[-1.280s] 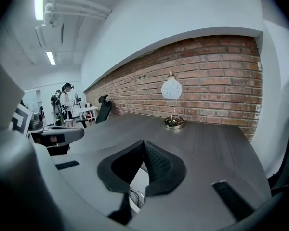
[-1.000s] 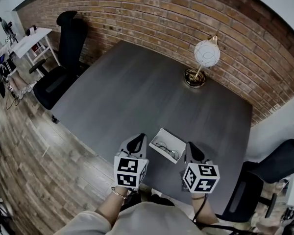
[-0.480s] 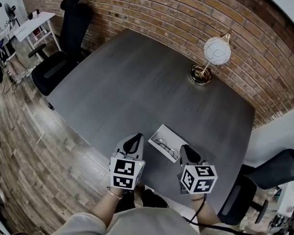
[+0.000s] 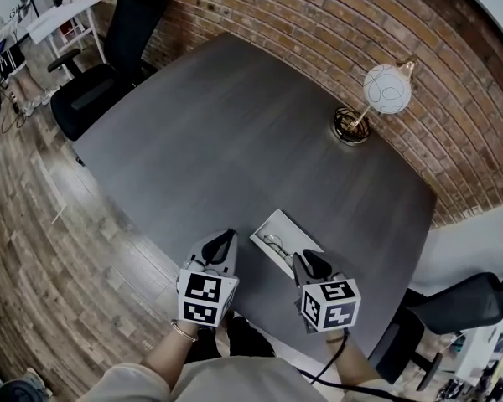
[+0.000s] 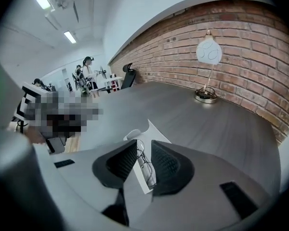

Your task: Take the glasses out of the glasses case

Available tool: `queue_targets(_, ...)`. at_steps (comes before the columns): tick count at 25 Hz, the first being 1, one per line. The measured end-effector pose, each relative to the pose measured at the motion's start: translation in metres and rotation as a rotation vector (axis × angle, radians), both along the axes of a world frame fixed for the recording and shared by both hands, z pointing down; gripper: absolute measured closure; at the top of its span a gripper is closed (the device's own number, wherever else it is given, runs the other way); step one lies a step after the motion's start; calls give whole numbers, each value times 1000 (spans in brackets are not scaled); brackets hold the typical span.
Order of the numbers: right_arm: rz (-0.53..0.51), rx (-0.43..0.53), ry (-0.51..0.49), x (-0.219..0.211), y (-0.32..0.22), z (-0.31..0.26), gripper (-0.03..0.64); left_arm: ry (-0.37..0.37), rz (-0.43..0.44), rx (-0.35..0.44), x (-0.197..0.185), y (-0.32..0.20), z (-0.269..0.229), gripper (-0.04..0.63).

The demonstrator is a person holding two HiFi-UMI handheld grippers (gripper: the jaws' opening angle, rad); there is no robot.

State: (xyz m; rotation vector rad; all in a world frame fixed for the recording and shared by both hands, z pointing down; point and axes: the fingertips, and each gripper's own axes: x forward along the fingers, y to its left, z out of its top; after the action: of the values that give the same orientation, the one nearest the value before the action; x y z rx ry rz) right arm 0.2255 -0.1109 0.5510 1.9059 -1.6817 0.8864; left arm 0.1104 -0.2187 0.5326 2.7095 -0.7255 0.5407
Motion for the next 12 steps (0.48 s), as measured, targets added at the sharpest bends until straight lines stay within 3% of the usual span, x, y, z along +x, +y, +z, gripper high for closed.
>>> queue_targets(12,-298,-144,15,-14,-8,34,512,-19,-58,-49,-13,-4,21,571)
